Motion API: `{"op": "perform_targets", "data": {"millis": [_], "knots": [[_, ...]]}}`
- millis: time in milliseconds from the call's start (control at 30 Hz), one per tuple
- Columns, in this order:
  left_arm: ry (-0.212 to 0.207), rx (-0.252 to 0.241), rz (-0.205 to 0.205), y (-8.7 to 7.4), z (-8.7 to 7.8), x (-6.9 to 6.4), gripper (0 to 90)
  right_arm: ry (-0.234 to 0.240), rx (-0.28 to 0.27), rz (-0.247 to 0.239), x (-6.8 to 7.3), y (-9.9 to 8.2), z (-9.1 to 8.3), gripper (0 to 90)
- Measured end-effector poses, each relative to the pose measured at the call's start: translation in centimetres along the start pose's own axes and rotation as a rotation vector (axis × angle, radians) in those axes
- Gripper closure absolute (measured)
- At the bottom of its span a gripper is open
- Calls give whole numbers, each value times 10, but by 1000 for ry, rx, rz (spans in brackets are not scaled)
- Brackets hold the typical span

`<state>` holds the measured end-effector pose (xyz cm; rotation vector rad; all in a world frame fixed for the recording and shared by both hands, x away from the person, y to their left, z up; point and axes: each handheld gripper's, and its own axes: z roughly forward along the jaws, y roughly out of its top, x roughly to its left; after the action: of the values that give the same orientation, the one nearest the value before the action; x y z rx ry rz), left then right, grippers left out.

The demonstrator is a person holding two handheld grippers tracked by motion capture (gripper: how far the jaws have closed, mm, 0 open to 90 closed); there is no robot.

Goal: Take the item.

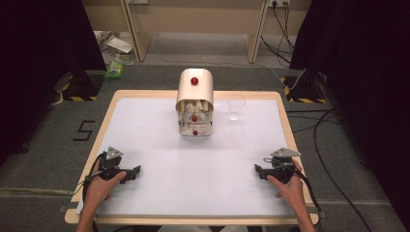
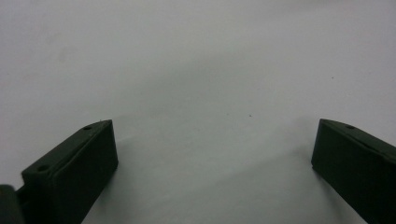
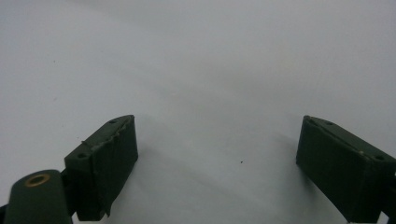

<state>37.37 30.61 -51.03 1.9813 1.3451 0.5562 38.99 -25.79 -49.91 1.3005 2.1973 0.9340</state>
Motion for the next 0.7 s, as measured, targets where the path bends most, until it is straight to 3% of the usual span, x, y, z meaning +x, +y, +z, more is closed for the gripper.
{"op": "perform_targets", "data": {"millis": [700], "knots": [[0, 0, 0, 0, 0, 0, 0, -2, -7, -6, 0, 0, 0, 141]]}}
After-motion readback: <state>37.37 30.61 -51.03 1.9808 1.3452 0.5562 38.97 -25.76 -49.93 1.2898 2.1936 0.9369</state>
